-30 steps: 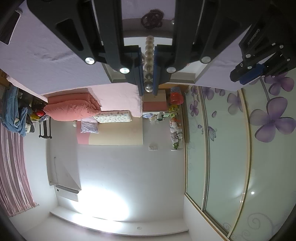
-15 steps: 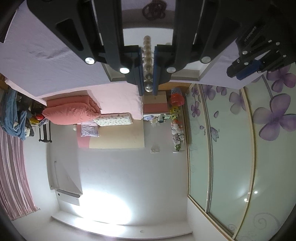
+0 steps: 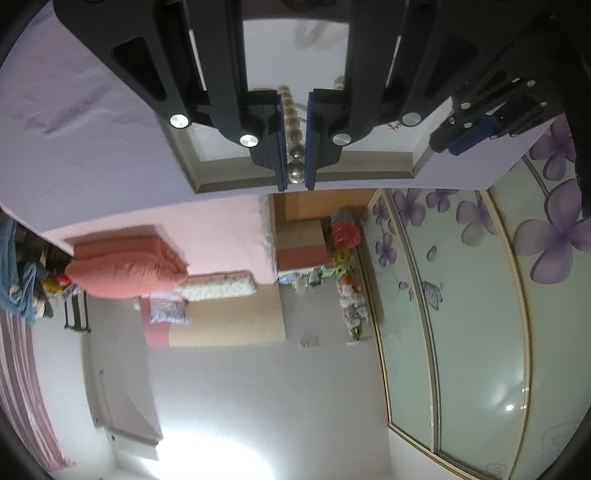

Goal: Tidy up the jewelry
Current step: 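Carry the silver ring and white pearl bracelet over the grey tray, then open both tools to drop the ring and pearl bracelet into the tray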

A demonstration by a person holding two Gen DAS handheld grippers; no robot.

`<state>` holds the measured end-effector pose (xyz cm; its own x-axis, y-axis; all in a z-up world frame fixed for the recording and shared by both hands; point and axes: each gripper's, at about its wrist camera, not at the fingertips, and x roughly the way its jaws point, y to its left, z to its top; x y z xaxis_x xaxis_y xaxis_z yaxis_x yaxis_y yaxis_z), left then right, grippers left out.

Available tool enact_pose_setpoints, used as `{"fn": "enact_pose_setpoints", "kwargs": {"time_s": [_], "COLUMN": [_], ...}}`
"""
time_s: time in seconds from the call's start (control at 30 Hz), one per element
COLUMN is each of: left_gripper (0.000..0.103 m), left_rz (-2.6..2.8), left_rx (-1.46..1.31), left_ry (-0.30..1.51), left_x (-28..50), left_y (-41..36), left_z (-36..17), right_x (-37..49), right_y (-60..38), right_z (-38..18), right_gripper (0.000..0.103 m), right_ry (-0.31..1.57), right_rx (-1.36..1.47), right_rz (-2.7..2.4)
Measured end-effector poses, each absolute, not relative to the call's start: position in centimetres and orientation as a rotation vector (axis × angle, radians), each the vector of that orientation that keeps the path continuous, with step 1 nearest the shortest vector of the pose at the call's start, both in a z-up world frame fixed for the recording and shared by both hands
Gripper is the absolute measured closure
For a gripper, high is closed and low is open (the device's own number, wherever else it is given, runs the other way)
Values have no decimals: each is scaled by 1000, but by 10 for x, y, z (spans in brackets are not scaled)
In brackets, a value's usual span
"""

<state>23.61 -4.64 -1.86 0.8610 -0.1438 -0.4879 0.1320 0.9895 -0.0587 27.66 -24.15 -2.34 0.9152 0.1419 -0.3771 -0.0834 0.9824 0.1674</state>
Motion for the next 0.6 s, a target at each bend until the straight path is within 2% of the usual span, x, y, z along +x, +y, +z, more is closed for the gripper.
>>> {"fn": "enact_pose_setpoints", "kwargs": {"time_s": [0.5,0.6], "left_gripper": [80,80], "left_rz": [-154,-162], "left_rx": [-25,-28], "left_ry": [546,571], "left_x": [256,259], "left_y": [-49,-51], "left_z": [-26,-29], "right_x": [305,309], "right_y": [-243,-243], "right_z": [-36,-39], "right_gripper": [93,90], "right_ry": [444,464], "right_rx": [185,185], "right_rz": [134,135]}}
